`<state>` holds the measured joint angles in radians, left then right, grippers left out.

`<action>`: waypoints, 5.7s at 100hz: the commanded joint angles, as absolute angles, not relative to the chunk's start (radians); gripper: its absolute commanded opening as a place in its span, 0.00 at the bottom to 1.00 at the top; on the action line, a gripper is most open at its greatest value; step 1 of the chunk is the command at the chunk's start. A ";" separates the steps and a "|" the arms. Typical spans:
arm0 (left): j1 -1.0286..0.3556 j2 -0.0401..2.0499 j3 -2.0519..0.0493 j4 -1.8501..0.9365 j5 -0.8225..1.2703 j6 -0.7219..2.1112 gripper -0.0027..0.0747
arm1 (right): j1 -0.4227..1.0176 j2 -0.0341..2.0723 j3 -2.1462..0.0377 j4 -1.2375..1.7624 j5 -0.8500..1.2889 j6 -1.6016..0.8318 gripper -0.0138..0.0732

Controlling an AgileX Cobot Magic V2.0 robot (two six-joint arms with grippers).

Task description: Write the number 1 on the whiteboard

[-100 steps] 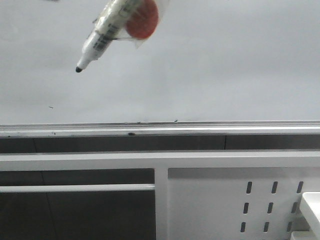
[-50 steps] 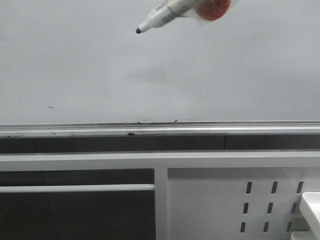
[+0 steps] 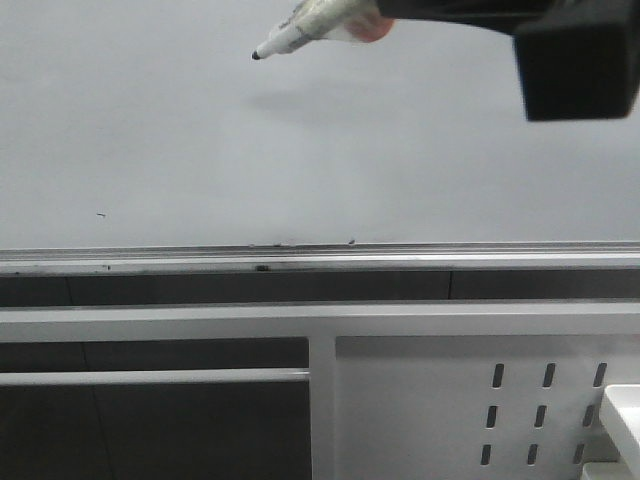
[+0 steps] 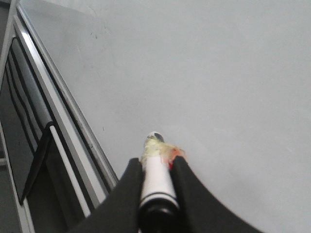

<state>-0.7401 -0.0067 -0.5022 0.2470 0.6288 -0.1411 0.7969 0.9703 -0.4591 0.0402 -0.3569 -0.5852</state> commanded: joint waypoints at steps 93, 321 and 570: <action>-0.738 -0.003 -0.521 0.239 0.533 -0.151 0.01 | 0.745 1.085 -0.490 0.224 -0.599 -0.766 0.10; -0.738 -0.003 -0.521 0.242 0.533 -0.151 0.01 | 0.746 1.303 -0.490 0.577 -0.689 -0.872 0.10; -0.738 0.732 -0.752 -0.463 0.748 0.676 0.21 | 1.020 1.174 -1.110 0.615 0.487 -0.872 0.07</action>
